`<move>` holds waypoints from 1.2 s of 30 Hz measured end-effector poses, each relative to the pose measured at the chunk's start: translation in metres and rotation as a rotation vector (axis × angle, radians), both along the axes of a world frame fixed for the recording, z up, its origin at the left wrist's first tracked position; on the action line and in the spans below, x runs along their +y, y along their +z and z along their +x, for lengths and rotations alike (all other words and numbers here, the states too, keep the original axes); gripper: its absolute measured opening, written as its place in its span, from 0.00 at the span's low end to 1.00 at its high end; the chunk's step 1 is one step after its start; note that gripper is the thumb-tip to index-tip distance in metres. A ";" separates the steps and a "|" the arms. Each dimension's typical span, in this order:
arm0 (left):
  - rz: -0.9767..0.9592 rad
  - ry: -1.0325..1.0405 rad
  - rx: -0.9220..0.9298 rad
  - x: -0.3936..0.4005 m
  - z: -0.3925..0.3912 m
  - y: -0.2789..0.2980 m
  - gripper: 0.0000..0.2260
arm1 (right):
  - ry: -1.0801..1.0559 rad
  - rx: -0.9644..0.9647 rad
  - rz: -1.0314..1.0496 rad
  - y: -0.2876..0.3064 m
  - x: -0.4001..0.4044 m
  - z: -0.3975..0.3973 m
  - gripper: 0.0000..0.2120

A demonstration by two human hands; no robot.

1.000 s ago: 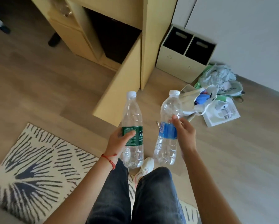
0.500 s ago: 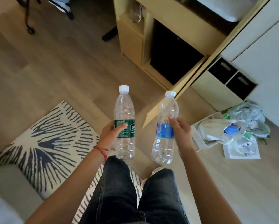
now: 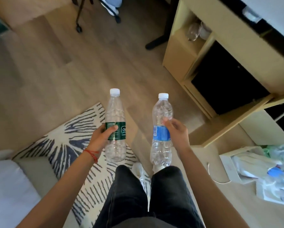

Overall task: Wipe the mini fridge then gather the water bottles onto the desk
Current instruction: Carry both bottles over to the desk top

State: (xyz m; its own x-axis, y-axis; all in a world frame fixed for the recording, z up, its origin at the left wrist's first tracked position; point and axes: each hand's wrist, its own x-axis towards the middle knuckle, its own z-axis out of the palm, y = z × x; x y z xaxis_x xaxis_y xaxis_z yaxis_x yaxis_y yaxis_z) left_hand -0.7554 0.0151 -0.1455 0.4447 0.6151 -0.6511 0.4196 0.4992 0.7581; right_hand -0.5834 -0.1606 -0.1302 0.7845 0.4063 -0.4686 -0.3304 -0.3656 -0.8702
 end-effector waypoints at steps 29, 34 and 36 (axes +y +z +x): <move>0.003 -0.455 -0.075 0.206 0.315 0.006 0.06 | -0.432 -0.037 -0.011 0.015 0.162 0.229 0.08; 0.003 -0.754 -0.084 0.226 0.382 0.007 0.04 | -0.680 -0.053 0.007 0.018 0.166 0.243 0.09; -0.008 -0.844 -0.096 0.226 0.404 0.010 0.05 | -0.757 -0.054 0.011 0.019 0.168 0.246 0.07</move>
